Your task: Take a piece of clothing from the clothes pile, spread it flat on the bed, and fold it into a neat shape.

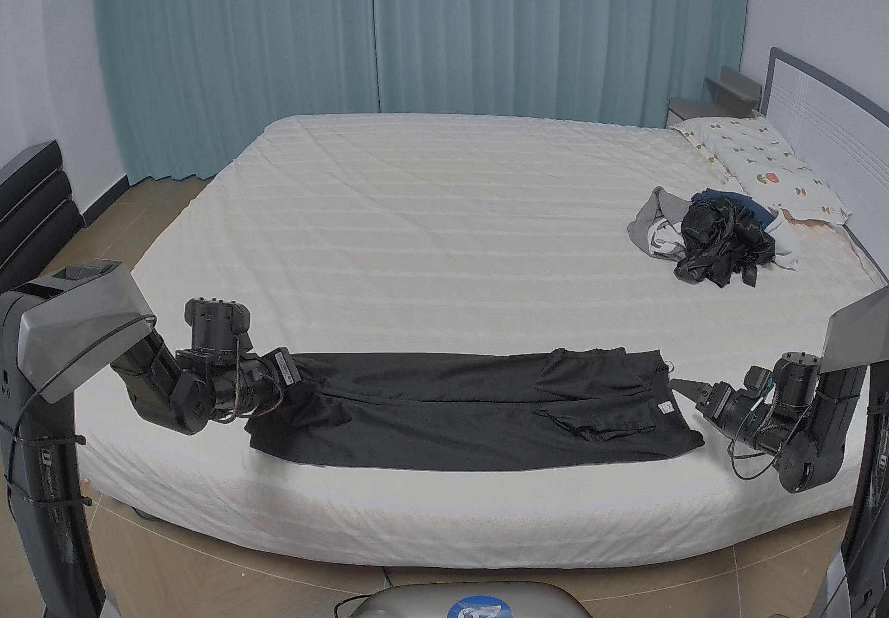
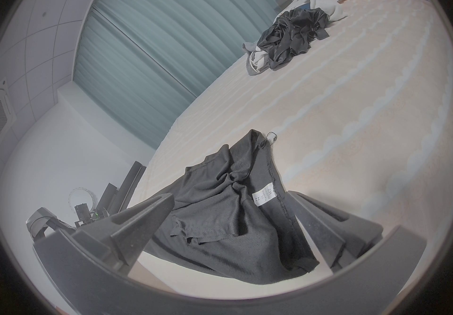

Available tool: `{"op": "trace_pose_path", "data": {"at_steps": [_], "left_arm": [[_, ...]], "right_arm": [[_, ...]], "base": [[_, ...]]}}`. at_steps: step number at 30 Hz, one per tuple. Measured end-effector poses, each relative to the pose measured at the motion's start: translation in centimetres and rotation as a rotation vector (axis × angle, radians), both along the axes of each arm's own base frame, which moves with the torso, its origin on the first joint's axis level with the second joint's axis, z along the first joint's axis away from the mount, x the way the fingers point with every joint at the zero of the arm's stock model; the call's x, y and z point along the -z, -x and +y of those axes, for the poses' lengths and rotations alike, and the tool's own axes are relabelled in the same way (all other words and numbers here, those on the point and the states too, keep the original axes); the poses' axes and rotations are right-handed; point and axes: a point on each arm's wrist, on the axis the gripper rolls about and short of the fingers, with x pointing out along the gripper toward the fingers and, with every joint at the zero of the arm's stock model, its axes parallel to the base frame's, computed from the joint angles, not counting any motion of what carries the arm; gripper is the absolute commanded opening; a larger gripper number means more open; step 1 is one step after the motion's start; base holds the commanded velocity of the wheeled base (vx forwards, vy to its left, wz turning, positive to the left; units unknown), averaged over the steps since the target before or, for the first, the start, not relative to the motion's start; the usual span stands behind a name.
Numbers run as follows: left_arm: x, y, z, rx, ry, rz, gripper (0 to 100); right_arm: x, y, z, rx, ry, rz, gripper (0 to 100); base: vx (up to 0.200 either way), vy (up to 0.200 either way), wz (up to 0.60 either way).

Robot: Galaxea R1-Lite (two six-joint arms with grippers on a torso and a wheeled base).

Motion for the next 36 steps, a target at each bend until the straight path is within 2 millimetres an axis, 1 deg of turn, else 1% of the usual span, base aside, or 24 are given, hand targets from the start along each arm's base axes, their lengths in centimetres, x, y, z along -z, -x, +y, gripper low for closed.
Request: {"op": "trace_pose_path", "data": {"at_steps": [8,13,21,25,31,36], "left_arm": [[-1.5,0.0,-2.7,0.031,-0.029,-0.002,0],[-2.1,-0.2,-4.1,0.045,-0.051,0.033,0],[-3.7,-0.4,-7.4,0.062,-0.056,0.092,0],[-4.8,-0.6,-9.1,0.048,-0.025,0.136,0],[-6.8,-1.2,-11.5,0.025,0.047,0.155,0],[-7.1,-1.4,-13.6,0.035,0.076,0.171,0]], "right_arm": [[-0.1,0.0,0.0,0.001,0.000,-0.002,100],[-0.1,0.0,0.0,0.000,0.000,-0.002,100],[-0.1,0.0,0.0,0.000,0.000,-0.001,100],[-0.1,0.0,0.0,0.000,0.000,-0.002,100],[-0.1,0.0,0.0,-0.001,0.000,-0.001,100],[-0.1,0.0,0.1,-0.002,0.000,-0.001,100]], "base": [[0.000,-0.200,0.00],[0.000,-0.200,0.00],[0.000,-0.200,0.00],[0.000,-0.200,0.00],[0.000,-0.200,0.00],[0.000,-0.200,0.00]]}}
